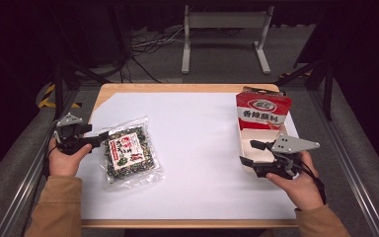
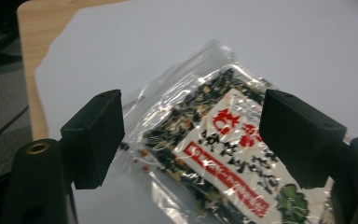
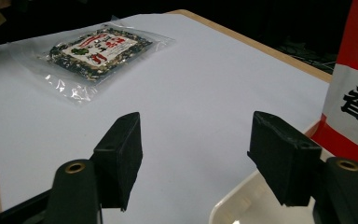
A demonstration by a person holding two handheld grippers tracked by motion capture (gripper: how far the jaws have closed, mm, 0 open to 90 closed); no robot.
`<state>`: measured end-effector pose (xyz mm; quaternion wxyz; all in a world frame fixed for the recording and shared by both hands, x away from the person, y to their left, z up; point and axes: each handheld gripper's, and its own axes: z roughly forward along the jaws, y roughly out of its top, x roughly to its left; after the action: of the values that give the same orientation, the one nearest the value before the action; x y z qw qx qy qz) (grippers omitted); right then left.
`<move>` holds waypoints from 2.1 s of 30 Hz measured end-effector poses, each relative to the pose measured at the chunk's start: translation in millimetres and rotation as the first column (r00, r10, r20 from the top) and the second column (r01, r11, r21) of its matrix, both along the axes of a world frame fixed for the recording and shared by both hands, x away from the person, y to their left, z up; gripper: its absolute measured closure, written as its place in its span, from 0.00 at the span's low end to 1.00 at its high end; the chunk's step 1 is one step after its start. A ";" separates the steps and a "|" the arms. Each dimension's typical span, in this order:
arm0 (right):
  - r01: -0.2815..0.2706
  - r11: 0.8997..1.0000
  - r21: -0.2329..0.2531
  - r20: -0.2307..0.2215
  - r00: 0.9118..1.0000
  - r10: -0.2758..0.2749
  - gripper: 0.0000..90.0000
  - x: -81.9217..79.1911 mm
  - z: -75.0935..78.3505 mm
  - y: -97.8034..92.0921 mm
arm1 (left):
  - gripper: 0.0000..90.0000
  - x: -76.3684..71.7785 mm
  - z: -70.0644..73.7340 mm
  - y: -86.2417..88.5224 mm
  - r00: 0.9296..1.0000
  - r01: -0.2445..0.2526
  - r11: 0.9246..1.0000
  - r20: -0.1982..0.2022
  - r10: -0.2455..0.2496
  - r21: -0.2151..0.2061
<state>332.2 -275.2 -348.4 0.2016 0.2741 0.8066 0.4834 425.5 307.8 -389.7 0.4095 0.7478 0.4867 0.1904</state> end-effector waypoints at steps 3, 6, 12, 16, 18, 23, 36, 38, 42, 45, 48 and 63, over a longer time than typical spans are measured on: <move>-0.013 1.000 -0.005 -0.001 1.000 0.013 0.39 -3.4 -1.2 4.8 | 0.23 5.5 -5.2 7.8 0.998 -0.059 0.998 -0.003 0.059 -0.009; -0.024 1.000 -0.009 0.001 1.000 0.024 0.38 -4.6 -2.6 8.8 | 0.22 12.7 -9.9 11.3 0.995 -0.098 0.995 0.004 0.098 -0.015; -0.045 0.999 -0.015 -0.001 0.999 0.045 0.38 -6.6 -5.5 16.8 | 0.21 28.7 -20.3 12.4 0.990 -0.142 0.990 0.008 0.142 -0.007; -0.052 0.998 -0.019 -0.010 0.999 0.052 0.38 -9.0 -8.7 20.5 | 0.35 40.0 -29.8 14.4 0.986 -0.167 0.986 -0.006 0.168 0.020; -0.053 0.998 -0.019 -0.014 0.998 0.053 0.38 -9.4 -9.6 21.2 | 0.38 42.7 -32.1 15.7 0.986 -0.167 0.986 -0.010 0.167 0.021; -0.054 0.998 -0.016 -0.024 0.998 0.053 0.38 -10.6 -13.6 23.4 | 0.43 54.2 -43.2 24.5 0.987 -0.154 0.988 -0.038 0.155 0.026; -0.073 0.997 -0.003 -0.031 0.997 0.073 0.38 -13.4 -18.1 30.1 | 0.50 68.1 -63.7 33.5 0.992 -0.100 0.993 -0.081 0.095 -0.060; -0.078 0.997 0.005 -0.039 0.996 0.078 0.38 -12.8 -19.3 31.2 | 0.53 68.6 -64.8 34.8 0.992 -0.091 0.993 -0.091 0.085 -0.073; -0.085 0.996 0.004 -0.050 0.995 0.085 0.39 -12.1 -22.5 32.8 | 0.60 69.4 -68.1 37.0 0.989 -0.084 0.994 -0.125 0.076 -0.065; -0.089 0.996 0.006 -0.052 0.995 0.089 0.39 -12.5 -22.8 33.6 | 0.66 69.6 -67.9 36.0 0.989 -0.073 0.995 -0.133 0.063 -0.073; -0.098 0.995 0.026 -0.061 0.993 0.099 0.39 -12.4 -23.5 33.6 | 0.72 69.9 -68.5 33.6 0.989 -0.061 0.996 -0.139 0.051 -0.066; -0.101 0.994 0.033 -0.070 0.992 0.103 0.39 -12.0 -26.0 33.7 | 1.00 67.9 -66.4 24.2 0.992 -0.027 0.999 -0.121 0.029 0.018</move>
<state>320.1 -241.5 -374.5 0.1436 0.2524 0.8190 0.4949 493.5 332.0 -456.1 0.3704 0.7544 0.5194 0.1546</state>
